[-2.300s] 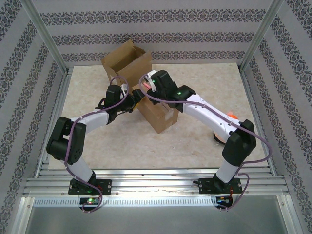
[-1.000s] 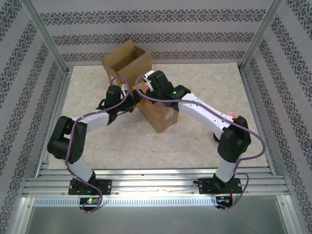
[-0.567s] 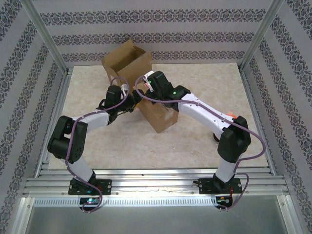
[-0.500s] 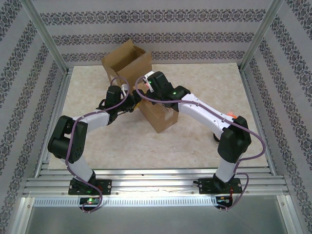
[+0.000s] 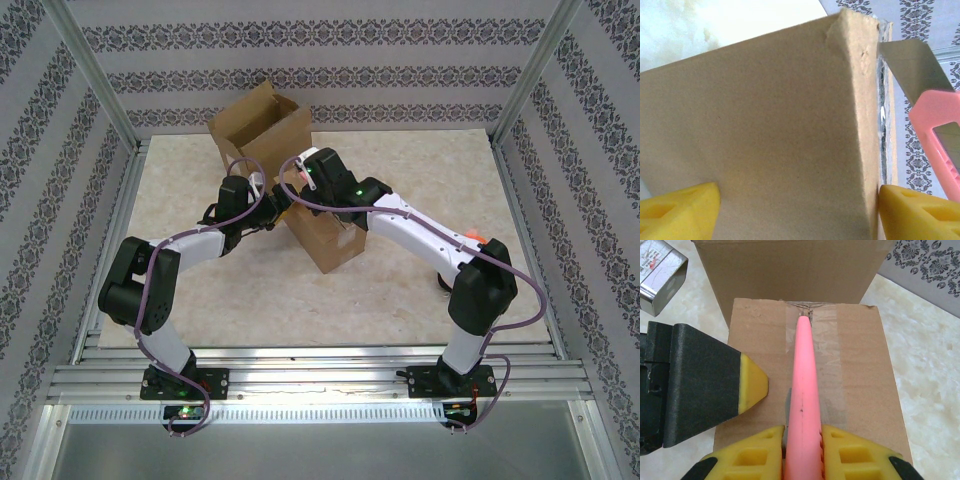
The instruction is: Unpack the express box
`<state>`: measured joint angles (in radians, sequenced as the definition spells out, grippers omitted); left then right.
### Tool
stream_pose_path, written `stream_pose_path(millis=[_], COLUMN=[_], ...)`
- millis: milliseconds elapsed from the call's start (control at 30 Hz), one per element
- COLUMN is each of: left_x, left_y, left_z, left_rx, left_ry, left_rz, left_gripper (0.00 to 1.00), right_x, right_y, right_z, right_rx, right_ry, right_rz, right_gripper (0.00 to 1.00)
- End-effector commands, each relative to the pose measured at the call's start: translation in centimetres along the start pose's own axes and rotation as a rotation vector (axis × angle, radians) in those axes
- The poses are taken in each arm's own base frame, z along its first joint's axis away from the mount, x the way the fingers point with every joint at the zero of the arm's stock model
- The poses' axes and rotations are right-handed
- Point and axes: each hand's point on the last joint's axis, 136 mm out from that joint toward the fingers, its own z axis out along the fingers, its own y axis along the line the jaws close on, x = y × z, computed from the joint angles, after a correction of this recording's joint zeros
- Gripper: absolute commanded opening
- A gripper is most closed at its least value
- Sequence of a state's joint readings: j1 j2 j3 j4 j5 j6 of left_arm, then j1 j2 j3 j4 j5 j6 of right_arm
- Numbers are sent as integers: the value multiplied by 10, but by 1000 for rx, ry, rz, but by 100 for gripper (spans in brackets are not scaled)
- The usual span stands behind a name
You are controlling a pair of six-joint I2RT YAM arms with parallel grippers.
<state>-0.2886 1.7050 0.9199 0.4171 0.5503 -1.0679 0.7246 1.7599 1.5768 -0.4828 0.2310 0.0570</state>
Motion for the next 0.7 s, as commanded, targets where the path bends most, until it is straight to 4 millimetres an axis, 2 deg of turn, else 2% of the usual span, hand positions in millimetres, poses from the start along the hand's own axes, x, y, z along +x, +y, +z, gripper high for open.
stream_pose_path(millis=[0,667], left_x=[11,13], left_y=[30,38], left_z=[6,8], left_rx=[-74,-94], left_ry=[24,28], left_rz=[-28,-37], left_gripper=[81,81], right_x=[31,53], right_y=[-2,-7], right_z=[-10,-18], right_rx=[13,30], right_ry=[110,165], right_rz=[-9,-13], right_gripper=[0,0])
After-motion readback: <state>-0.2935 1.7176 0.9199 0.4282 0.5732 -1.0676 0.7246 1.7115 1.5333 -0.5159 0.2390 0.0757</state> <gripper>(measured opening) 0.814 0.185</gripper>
